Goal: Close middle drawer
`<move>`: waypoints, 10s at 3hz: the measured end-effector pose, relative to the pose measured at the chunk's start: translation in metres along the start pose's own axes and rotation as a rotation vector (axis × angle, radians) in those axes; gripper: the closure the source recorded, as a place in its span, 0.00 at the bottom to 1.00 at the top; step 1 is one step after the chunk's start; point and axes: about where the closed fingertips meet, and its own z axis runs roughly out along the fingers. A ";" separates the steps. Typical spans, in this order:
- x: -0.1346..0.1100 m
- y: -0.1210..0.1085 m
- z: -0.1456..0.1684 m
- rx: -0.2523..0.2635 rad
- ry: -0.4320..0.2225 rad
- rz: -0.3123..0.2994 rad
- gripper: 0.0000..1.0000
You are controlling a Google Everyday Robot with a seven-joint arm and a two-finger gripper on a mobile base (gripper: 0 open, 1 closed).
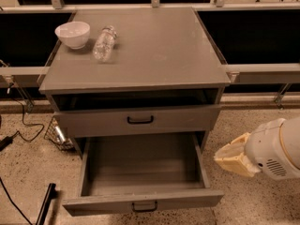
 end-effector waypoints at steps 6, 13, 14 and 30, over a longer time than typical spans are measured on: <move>0.130 0.045 0.162 -0.029 -0.120 0.056 1.00; 0.224 0.012 0.331 0.258 -0.392 0.407 1.00; 0.224 0.007 0.340 0.263 -0.399 0.412 1.00; 0.071 -0.151 0.442 0.301 -0.571 0.380 1.00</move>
Offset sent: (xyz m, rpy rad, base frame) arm -0.0342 -0.0067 -0.1212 -0.0221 -0.1049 -0.0783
